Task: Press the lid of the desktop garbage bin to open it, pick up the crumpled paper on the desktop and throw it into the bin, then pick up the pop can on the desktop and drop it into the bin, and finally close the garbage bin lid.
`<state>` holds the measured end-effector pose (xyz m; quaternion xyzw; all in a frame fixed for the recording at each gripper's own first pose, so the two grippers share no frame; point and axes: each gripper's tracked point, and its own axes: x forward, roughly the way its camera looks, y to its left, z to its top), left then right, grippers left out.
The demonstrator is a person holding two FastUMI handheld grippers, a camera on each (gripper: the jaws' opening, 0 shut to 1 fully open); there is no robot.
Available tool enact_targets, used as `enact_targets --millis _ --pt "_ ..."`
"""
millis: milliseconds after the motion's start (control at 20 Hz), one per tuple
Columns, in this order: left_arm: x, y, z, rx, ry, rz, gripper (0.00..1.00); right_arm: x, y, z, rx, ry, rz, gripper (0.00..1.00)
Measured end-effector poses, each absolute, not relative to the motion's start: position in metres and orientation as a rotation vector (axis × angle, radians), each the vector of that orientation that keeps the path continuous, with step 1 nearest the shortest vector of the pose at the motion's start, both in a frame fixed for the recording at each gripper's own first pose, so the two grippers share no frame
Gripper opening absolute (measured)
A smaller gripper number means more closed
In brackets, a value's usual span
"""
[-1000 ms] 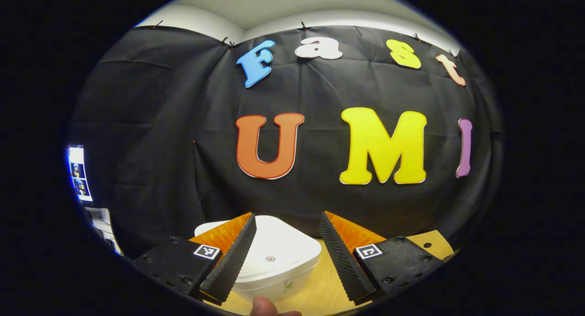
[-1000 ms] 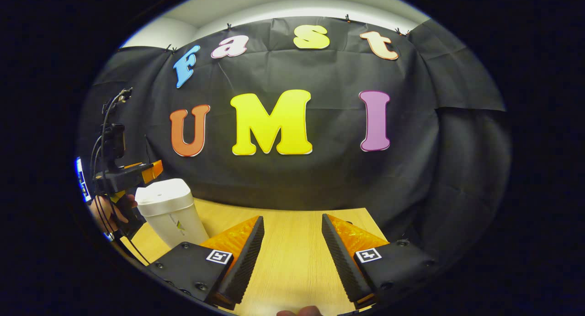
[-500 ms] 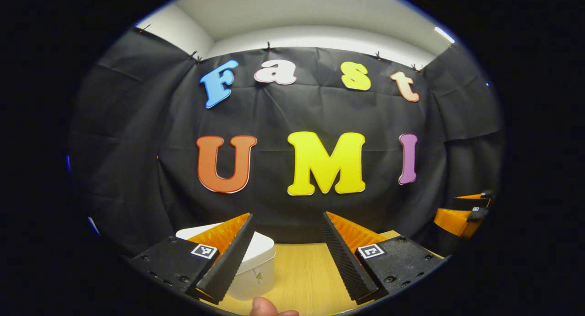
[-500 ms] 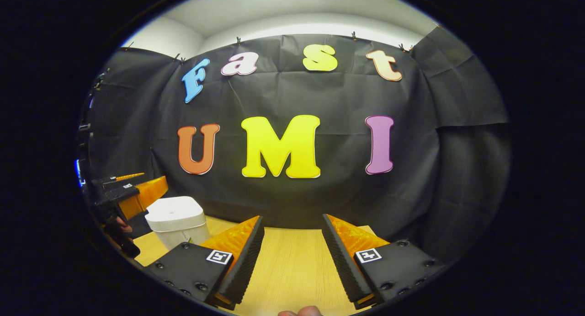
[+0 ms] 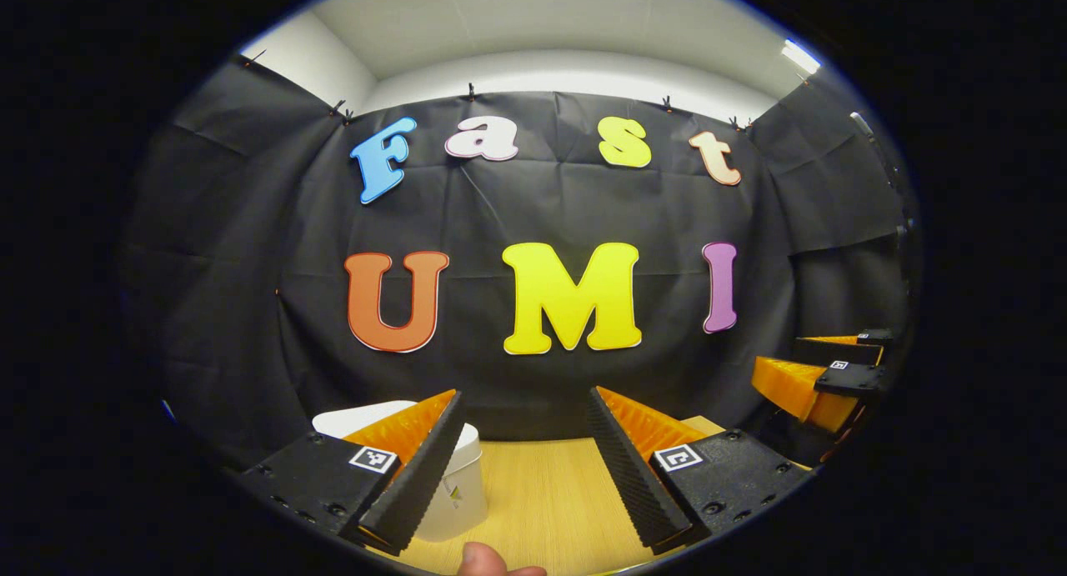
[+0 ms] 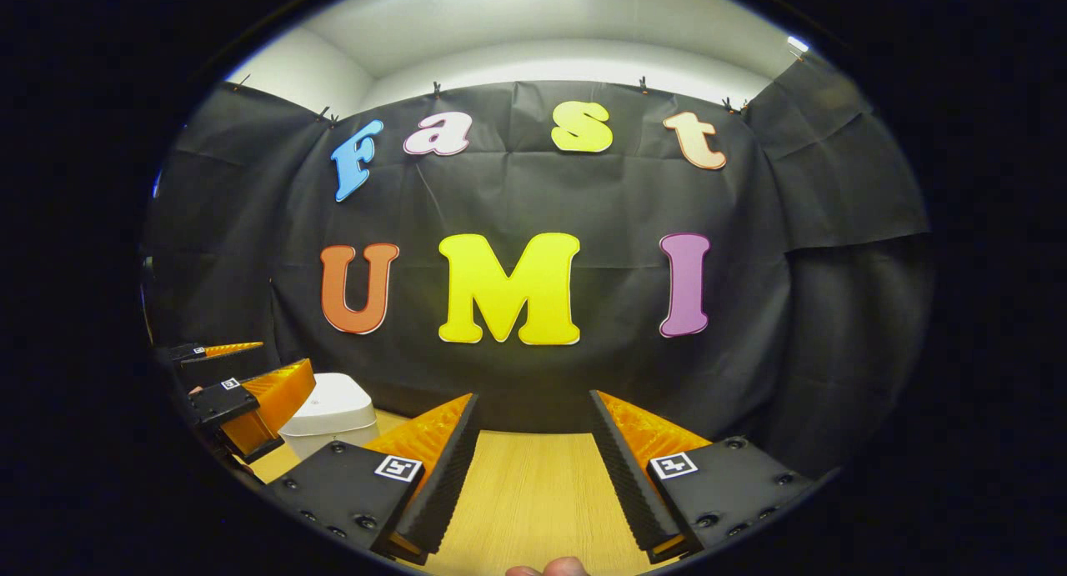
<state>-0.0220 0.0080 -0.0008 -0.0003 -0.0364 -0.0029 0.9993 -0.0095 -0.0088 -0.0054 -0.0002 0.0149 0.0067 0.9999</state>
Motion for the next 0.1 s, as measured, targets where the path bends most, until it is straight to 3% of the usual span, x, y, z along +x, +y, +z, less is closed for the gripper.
enact_targets --millis 100 --pt "-0.0191 0.0097 -0.0016 -0.008 -0.068 -0.001 0.96 -0.0082 -0.0061 -0.0057 -0.003 0.033 0.02 0.84"
